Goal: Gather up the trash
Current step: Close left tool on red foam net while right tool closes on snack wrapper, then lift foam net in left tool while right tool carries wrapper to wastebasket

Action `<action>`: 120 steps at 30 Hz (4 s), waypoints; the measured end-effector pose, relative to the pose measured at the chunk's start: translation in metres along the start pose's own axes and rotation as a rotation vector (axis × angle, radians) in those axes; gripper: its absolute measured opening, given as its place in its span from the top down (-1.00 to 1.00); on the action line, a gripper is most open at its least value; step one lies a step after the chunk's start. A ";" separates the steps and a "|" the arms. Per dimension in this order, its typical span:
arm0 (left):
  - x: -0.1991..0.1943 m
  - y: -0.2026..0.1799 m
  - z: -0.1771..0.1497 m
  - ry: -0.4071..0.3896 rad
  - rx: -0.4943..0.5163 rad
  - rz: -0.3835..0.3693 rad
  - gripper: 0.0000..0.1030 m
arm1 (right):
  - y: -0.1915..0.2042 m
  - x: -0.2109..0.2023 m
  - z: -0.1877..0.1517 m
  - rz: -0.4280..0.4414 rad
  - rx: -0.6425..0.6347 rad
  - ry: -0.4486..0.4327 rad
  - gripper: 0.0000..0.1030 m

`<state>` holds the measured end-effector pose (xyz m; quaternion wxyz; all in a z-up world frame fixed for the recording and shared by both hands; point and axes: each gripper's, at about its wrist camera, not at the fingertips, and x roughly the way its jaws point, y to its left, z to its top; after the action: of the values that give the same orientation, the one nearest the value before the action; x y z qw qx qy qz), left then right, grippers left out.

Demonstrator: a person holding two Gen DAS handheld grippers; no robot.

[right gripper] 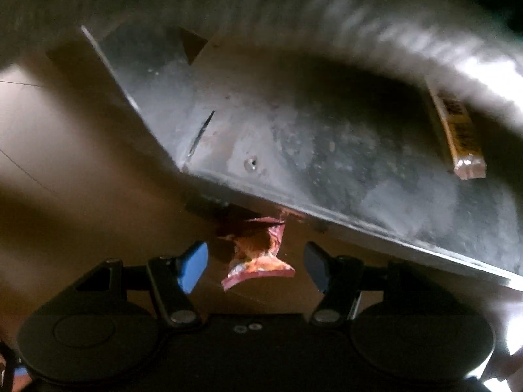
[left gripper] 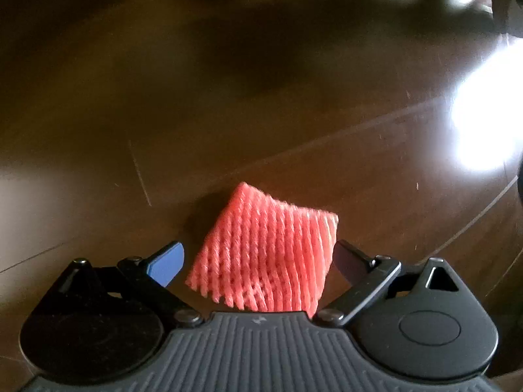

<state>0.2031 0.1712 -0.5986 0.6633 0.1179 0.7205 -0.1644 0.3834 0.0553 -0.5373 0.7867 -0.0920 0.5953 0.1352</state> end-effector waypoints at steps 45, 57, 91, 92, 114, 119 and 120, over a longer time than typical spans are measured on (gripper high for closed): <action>-0.072 0.043 0.011 -0.155 -0.321 -0.040 0.62 | -0.011 -0.030 -0.034 0.077 -0.109 0.051 0.42; -0.231 0.025 0.019 -0.362 -0.232 -0.041 0.62 | -0.011 -0.183 -0.030 0.179 -0.150 -0.111 0.42; -0.601 -0.143 0.002 -0.999 -0.228 0.182 0.61 | -0.095 -0.586 -0.055 0.111 -0.120 -0.795 0.42; -0.608 -0.147 0.005 -1.012 -0.227 0.181 0.61 | -0.098 -0.594 -0.053 0.105 -0.121 -0.816 0.42; -0.698 -0.145 0.133 -1.032 -0.290 0.152 0.61 | -0.155 -0.644 0.051 -0.015 -0.095 -0.902 0.42; -0.697 -0.133 0.166 -0.968 -0.305 0.175 0.61 | -0.160 -0.632 0.083 -0.030 -0.103 -0.831 0.42; -0.696 -0.130 0.174 -0.954 -0.305 0.176 0.61 | -0.160 -0.629 0.090 -0.033 -0.108 -0.815 0.42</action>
<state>0.3760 0.0172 0.0925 0.9395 -0.0081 0.3405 -0.0364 0.3568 -0.1340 0.0893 0.9542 -0.0816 0.2256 0.1788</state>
